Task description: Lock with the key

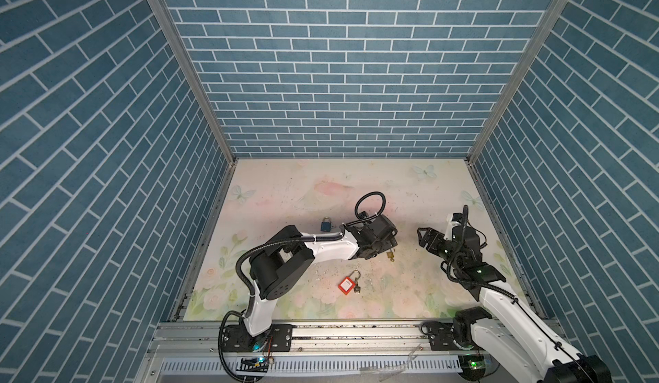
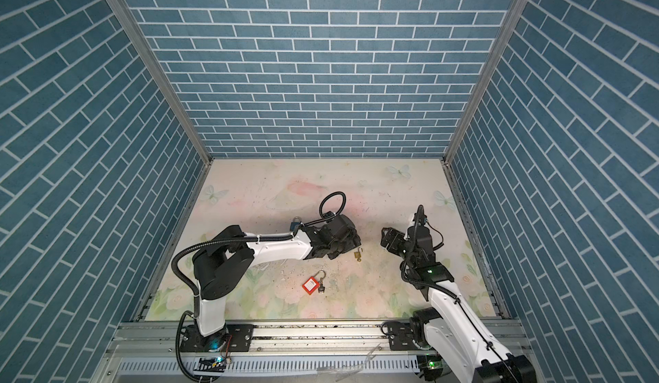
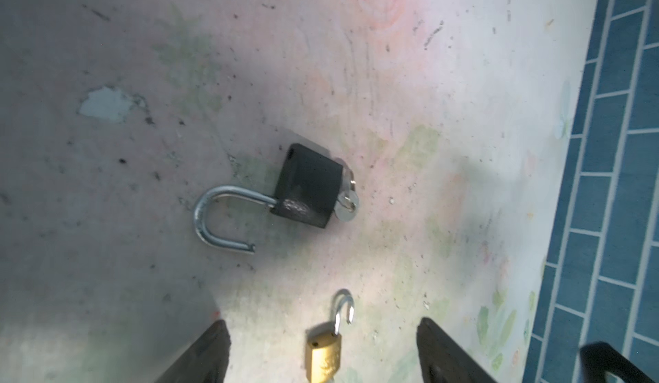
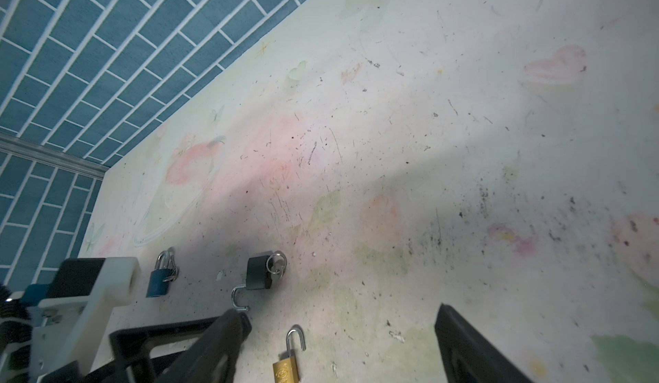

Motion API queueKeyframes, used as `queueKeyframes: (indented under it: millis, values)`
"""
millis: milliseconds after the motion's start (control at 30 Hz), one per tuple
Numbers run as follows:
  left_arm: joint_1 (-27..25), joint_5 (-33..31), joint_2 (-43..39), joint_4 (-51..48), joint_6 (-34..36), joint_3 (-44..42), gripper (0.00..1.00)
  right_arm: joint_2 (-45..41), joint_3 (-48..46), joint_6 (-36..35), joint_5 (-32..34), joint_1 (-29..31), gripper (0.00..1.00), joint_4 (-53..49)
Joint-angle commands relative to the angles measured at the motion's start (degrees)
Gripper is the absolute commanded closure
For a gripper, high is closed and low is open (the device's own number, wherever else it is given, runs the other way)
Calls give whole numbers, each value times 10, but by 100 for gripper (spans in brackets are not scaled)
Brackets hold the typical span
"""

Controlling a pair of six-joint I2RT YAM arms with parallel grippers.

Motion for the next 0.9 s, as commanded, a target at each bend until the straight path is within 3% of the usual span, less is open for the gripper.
queueKeyframes:
  millis: [0,300,633,867]
  values:
    - [15,-7,20,-5,-2,11,16,5,2,-14,-8,-3,14,18]
    - [50,-5,77,-12,51,59,17,11,5,-14,-5,-3,14,19]
    - [73,-72,112,-50,120,131,19,17,8,-12,-9,-6,15,16]
    - [78,-77,133,-62,161,181,22,17,8,-11,-13,-7,15,10]
